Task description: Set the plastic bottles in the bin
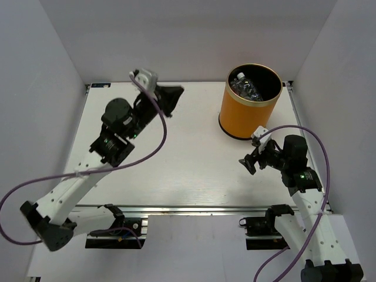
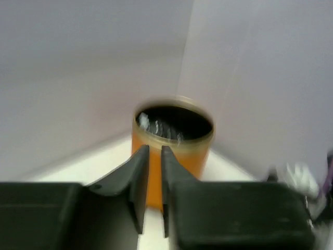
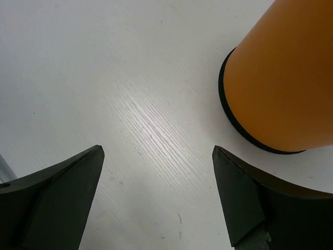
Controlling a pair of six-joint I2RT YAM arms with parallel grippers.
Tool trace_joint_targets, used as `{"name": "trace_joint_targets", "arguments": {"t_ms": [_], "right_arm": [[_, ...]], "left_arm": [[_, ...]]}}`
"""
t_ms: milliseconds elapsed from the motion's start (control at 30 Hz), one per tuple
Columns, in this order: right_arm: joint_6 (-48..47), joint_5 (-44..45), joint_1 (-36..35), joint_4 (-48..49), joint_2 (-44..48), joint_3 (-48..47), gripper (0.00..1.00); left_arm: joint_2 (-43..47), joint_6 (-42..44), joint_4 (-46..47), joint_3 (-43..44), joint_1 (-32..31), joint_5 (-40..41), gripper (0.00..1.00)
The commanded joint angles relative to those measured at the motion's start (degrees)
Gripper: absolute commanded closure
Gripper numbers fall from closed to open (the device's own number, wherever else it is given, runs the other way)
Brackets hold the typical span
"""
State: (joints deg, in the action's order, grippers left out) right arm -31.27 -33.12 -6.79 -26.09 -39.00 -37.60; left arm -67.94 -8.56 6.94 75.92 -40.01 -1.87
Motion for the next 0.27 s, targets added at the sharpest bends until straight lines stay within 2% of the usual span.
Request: {"name": "trace_joint_targets", "arguments": {"t_ms": [0,33,67,100,133,233], "right_arm": [[9.7,0.3,0.1,5.8,4.1,-0.4,0.10],[13.6,0.8,-0.1,7.3,5.5,0.2,0.10],[14.6,1.1,0.0,8.9,6.6,0.6,0.10],[14.8,0.8,0.0,10.6,10.6,3.0,0.10],[13.9,0.5,-0.2,11.1,11.6,3.6,0.10],[14.7,1.9,0.0,11.6,12.7,4.3,0.10]], "left_arm": [[6.2,4.0,-17.5,-12.8,-0.3,0.6,0.85],[8.3,4.5,-18.5,-18.2,-0.3,-0.2,0.79],[10.4,4.5,-20.5,-20.6,-0.3,0.4,0.64],[12.5,5.6,-21.3,-22.7,-0.3,0.9,0.11],[16.2,6.4,-21.3,-26.3,-0.3,1.8,0.00],[21.3,7.9,-22.0,-31.0,0.2,3.0,0.00]]}}
